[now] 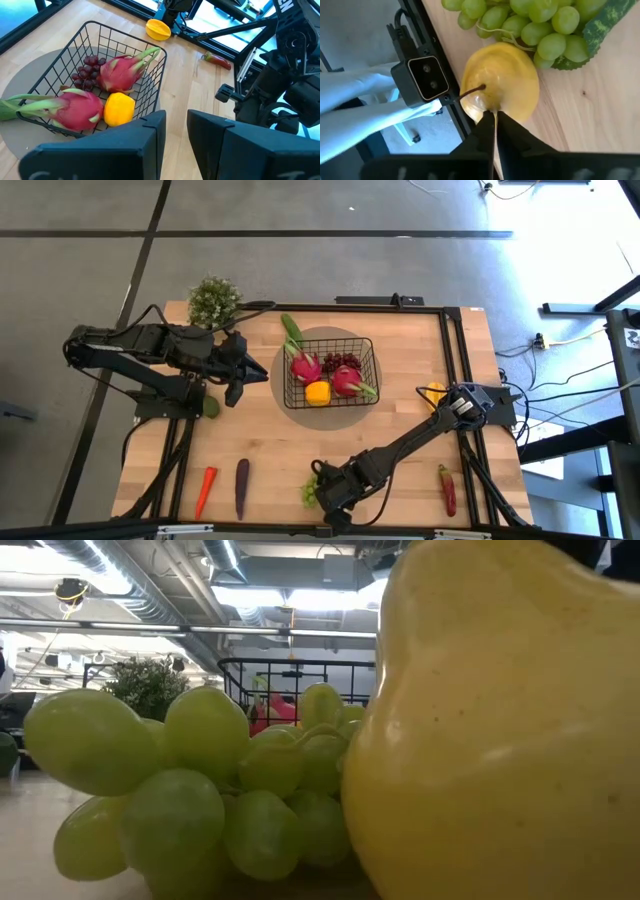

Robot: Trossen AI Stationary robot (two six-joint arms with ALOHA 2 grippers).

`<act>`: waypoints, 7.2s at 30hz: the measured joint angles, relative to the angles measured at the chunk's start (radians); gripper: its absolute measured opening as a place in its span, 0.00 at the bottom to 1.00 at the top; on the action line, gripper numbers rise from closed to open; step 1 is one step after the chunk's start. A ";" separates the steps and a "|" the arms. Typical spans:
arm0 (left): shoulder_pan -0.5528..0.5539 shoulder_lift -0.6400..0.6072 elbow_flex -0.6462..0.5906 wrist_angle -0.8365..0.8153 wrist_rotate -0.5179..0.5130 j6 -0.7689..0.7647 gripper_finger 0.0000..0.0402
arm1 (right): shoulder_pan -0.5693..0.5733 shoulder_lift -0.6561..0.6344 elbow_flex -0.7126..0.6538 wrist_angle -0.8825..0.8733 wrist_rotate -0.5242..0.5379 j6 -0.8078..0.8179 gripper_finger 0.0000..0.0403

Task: Build produce basket
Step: Put the yellow pear into the black wire basket

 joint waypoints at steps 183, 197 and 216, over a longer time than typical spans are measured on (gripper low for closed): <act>0.000 0.000 0.000 0.000 0.000 0.000 0.17 | -0.105 0.018 0.432 -0.630 0.115 0.180 0.00; 0.000 0.000 0.000 0.005 0.000 0.000 0.17 | -0.238 -0.092 0.433 -0.618 0.250 -0.068 0.00; 0.000 0.018 0.000 0.002 -0.123 0.024 0.17 | -0.528 -0.123 0.433 -0.392 0.204 -0.734 0.00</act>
